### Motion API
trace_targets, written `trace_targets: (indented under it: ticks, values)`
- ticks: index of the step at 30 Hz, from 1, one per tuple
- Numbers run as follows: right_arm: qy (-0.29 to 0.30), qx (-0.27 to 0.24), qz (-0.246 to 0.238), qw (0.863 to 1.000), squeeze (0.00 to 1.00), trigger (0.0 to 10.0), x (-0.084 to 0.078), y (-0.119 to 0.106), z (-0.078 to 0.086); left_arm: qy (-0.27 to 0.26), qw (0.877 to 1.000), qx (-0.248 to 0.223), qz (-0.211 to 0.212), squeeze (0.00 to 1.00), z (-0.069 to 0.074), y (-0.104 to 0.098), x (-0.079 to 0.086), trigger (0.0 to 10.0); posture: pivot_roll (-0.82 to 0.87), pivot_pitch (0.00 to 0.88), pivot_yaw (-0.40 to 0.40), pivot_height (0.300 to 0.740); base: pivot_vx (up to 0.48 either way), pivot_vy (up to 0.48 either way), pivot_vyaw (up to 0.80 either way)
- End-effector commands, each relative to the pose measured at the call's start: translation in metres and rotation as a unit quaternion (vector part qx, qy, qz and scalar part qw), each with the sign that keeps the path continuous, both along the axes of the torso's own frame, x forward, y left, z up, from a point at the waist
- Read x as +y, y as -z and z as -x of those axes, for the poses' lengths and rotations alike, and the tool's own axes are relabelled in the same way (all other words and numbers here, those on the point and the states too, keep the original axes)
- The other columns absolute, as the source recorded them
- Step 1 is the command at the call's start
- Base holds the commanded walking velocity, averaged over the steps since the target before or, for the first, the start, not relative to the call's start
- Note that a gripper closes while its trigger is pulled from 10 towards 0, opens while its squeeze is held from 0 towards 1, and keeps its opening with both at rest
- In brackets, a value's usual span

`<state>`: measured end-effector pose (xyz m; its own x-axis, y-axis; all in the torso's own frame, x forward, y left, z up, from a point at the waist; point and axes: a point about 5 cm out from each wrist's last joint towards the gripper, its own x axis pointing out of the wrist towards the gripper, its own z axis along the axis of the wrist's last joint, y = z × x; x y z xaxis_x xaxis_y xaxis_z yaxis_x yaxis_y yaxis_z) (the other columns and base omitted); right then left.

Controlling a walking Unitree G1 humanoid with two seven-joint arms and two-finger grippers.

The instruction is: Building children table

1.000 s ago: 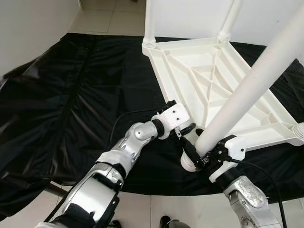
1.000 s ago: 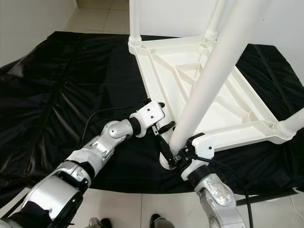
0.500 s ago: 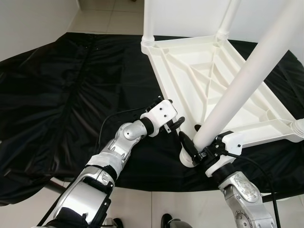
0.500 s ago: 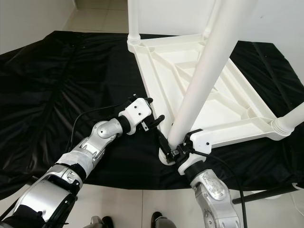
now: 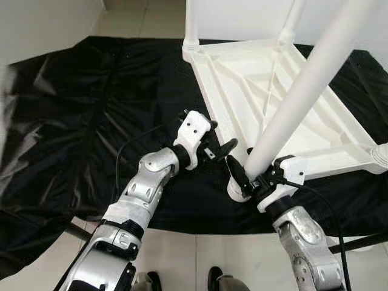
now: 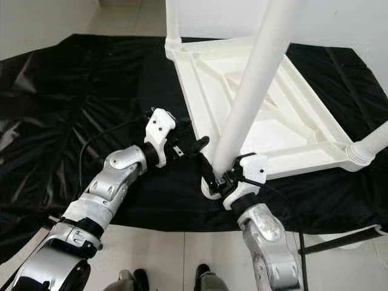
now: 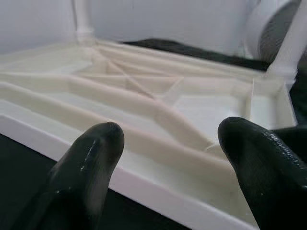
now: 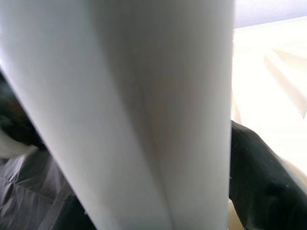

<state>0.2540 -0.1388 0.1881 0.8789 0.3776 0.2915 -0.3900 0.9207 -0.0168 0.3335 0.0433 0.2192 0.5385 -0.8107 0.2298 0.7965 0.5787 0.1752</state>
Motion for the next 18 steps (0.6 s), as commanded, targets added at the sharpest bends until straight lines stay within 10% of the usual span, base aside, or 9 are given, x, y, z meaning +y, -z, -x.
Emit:
trace_targets:
  ticks: [1, 2, 3, 17, 18]
  values:
    - [0.034, -0.037, -0.014, 0.999, 0.00, 10.0, -0.008, -0.012, -0.004, 0.024, 1.000, 0.013, 0.010, 0.00, 0.005, 0.000, 0.006, 10.0, -0.04, 0.179, 0.032, 0.740, 0.000, 0.000, 0.00]
    - [0.034, -0.037, -0.014, 0.999, 0.00, 10.0, -0.008, -0.012, -0.004, 0.024, 1.000, 0.013, 0.010, 0.00, 0.005, 0.000, 0.006, 10.0, -0.04, 0.179, 0.032, 0.740, 0.000, 0.000, 0.00]
    - [0.032, -0.044, -0.013, 0.998, 1.00, 10.0, -0.006, -0.014, -0.003, 0.014, 1.000, 0.016, 0.019, 0.00, 0.009, -0.001, 0.014, 10.0, -0.04, 0.175, 0.029, 0.740, 0.000, 0.000, 0.00]
    - [0.056, -0.056, 0.004, 0.997, 1.00, 10.0, -0.008, -0.008, 0.012, -0.060, 0.995, 0.072, 0.036, 0.00, 0.016, 0.011, 0.048, 10.0, -0.02, 0.152, 0.011, 0.740, 0.000, 0.000, 0.00]
    - [0.060, -0.056, 0.011, 0.997, 0.00, 10.0, -0.009, -0.007, 0.015, -0.062, 0.994, 0.076, 0.038, 0.00, 0.017, 0.011, 0.049, 10.0, -0.02, 0.150, 0.010, 0.740, 0.000, 0.000, 0.00]
